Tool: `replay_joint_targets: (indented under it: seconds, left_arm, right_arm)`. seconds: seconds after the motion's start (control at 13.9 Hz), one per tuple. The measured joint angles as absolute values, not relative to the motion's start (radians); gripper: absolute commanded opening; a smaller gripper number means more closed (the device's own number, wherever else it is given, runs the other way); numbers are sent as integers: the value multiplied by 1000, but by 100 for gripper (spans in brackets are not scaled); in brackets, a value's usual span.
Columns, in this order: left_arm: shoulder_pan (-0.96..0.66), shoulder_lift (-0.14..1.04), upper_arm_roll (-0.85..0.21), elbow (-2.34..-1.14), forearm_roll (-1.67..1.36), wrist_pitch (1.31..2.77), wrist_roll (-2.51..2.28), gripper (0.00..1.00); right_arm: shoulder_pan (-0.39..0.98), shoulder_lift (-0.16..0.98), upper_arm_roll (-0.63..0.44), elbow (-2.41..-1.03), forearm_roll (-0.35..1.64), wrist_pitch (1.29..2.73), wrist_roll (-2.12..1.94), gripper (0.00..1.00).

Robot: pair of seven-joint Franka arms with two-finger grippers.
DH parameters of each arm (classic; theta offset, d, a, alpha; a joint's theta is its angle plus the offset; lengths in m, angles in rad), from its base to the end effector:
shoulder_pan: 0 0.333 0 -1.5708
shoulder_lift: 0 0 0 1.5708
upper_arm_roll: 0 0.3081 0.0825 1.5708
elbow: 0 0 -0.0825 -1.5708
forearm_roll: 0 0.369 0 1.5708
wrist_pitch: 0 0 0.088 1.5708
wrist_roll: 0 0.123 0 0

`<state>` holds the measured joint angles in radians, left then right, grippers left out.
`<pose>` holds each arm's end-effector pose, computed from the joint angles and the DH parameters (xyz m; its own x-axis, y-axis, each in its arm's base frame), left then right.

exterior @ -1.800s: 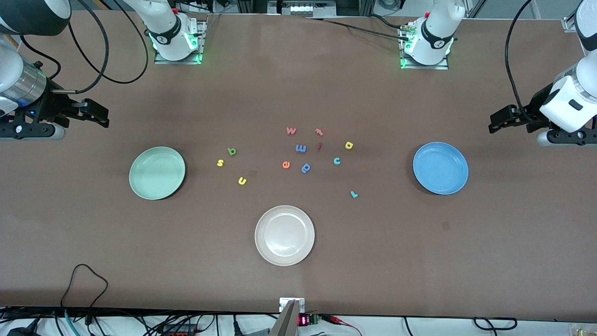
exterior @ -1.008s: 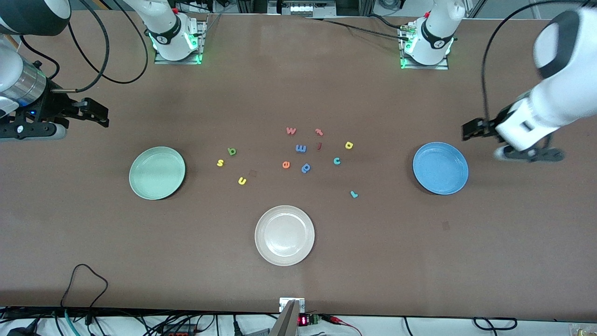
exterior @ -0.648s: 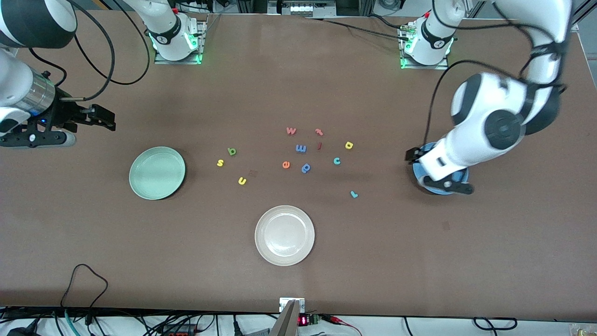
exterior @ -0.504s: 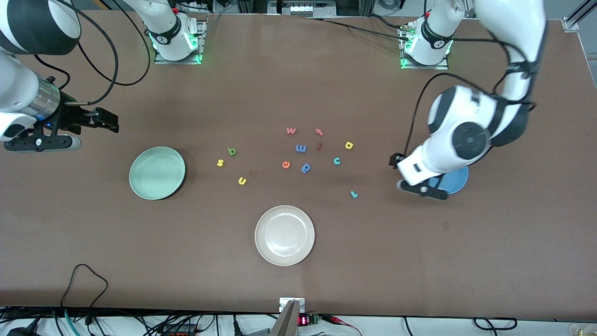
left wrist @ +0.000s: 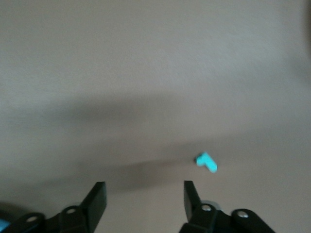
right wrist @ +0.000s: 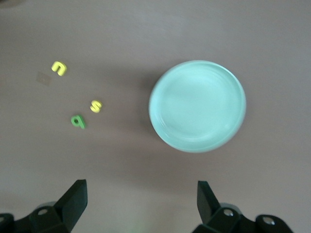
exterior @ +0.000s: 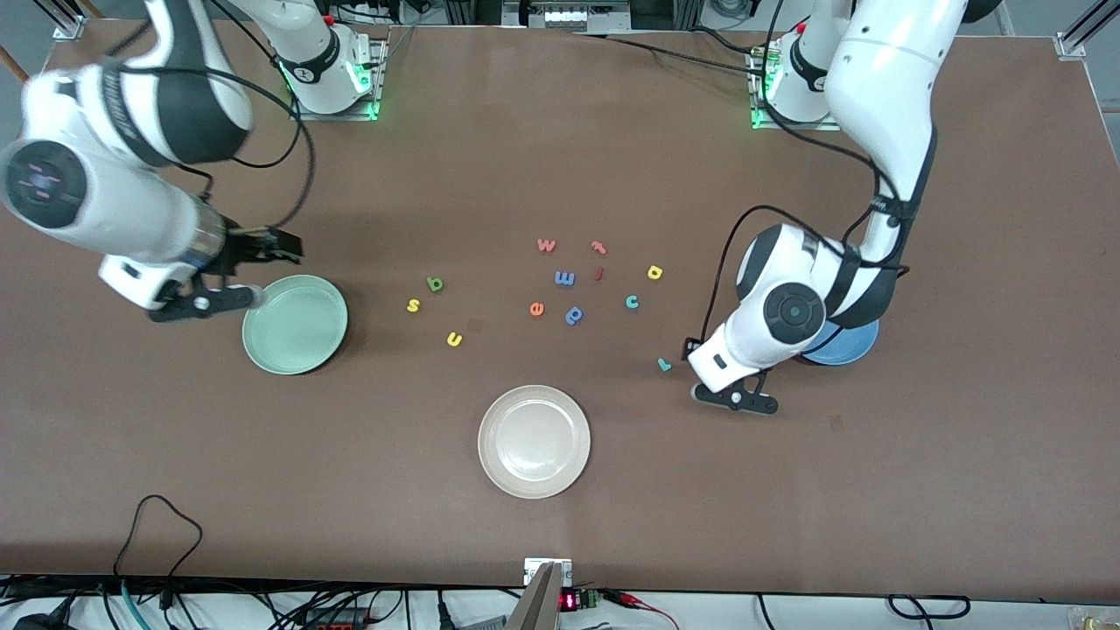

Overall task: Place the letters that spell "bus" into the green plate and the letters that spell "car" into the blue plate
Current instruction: 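Grasp the cyan letter with the left gripper while the right gripper grasps S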

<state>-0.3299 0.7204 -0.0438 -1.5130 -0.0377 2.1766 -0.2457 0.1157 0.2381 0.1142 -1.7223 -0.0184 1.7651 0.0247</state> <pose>0.6413 -0.2490 0.2208 0.9929 -0.0967 -0.0697 -0.0939 -0.9947 0.0429 0.5737 0.1282 0.4122 0.9596 0.2050 -0.1926 0.2079 -0.9781 -0.0051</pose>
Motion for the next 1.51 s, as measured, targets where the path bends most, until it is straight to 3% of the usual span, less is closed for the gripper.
replay_joint_targets:
  seconds: [0.36,0.65,0.86,1.15,1.3,1.51]
  left_arm:
    - [-385,824,-45,-1458,-38,2239,-536,62]
    - [-393,841,-52,-1453,-38,2247,-627,59]
    - [-411,842,-54,-1451,-38,2247,-677,55]
    - [-415,849,-54,-1451,-48,2247,-687,50]
    - [-414,852,-51,-1451,-77,2247,-687,42]
    - [-410,852,-50,-1449,-81,2246,-687,19]
  right_arm:
    - [195,266,116,-1926,-17,2084,201,100]
    - [241,303,116,-2016,-17,2255,320,74]
    - [259,359,116,-2020,-17,2336,376,66]
    - [285,435,115,-2021,-17,2433,397,66]
    - [290,455,114,-2021,-17,2454,398,65]
    - [290,490,109,-2021,-17,2487,403,60]
